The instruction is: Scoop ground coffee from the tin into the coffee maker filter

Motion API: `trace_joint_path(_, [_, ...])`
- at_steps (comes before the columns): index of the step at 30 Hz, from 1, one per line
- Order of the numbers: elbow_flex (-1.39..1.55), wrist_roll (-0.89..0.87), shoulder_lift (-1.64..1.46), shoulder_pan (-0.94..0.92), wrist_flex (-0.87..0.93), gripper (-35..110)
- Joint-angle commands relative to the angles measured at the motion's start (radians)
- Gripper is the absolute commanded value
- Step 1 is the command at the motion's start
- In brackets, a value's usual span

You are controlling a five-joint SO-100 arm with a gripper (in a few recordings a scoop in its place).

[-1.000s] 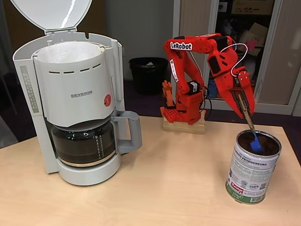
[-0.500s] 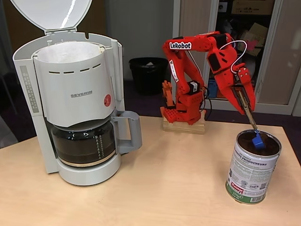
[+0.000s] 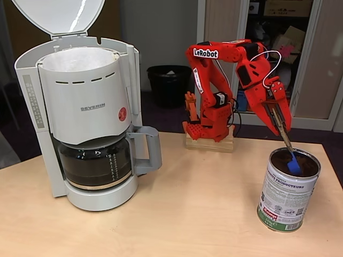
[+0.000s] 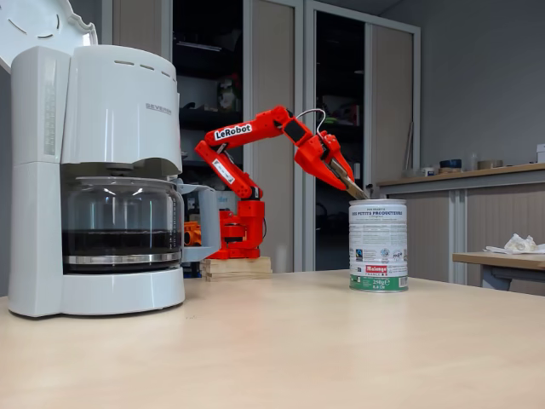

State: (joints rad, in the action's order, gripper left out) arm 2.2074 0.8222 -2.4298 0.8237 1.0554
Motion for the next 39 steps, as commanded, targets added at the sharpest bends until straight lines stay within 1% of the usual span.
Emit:
trace_joint_path(1, [-0.069, 0.071, 0.015, 0.026, 0.043, 0])
trace_joint_path(6, [-0.072, 0.209, 0.011, 0.012, 0.067, 0])
trace_joint_path(12, [-0.107, 0.272, 0.032, -0.021, 0.092, 0])
trace_joint_path(17, [-0.156, 0.278, 0.064, -0.052, 0.114, 0])
trace_joint_path(21, [-0.264, 0.276, 0.129, -0.043, 0.190, 0])
trace_joint_path(25, [-0.100, 0.275, 0.052, -0.055, 0.063, 0])
trace_joint_path(27, [-0.060, 0.273, 0.029, -0.048, 0.032, 0])
trace_joint_path(34, [-0.058, 0.262, 0.021, -0.029, 0.040, 0])
trace_joint_path(39, [-0.196, 0.262, 0.112, -0.020, 0.127, 0])
